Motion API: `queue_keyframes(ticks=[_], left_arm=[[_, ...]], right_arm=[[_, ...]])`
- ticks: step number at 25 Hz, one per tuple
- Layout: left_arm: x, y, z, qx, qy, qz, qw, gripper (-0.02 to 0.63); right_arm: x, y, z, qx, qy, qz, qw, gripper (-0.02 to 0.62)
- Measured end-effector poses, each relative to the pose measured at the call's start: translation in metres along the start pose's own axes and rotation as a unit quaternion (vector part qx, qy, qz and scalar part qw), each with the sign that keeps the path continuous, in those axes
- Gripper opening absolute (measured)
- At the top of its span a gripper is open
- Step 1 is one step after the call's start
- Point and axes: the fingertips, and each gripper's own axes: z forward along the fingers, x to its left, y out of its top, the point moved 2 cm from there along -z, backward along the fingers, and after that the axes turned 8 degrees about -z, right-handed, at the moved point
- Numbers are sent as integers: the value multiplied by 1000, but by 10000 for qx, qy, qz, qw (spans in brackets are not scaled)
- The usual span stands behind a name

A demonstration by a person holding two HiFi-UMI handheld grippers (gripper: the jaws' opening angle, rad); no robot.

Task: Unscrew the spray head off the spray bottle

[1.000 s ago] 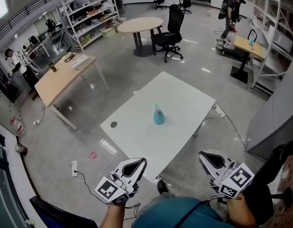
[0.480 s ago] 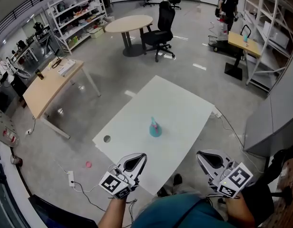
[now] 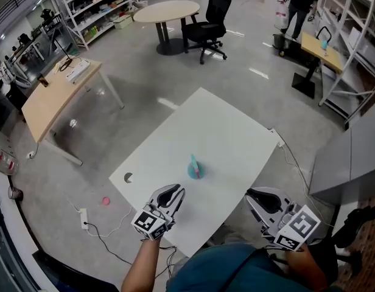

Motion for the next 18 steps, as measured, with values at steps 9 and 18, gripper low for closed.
queue_keyframes(ticks=[9, 18], left_arm=[[78, -101, 75, 1129, 456, 872, 9887, 429], [110, -146, 136, 1362, 441, 1248, 9818, 472]], right_arm=[[-34, -22, 32, 547, 194, 148, 9982, 83], [-58, -45, 58, 1072, 226, 279, 9936, 83]])
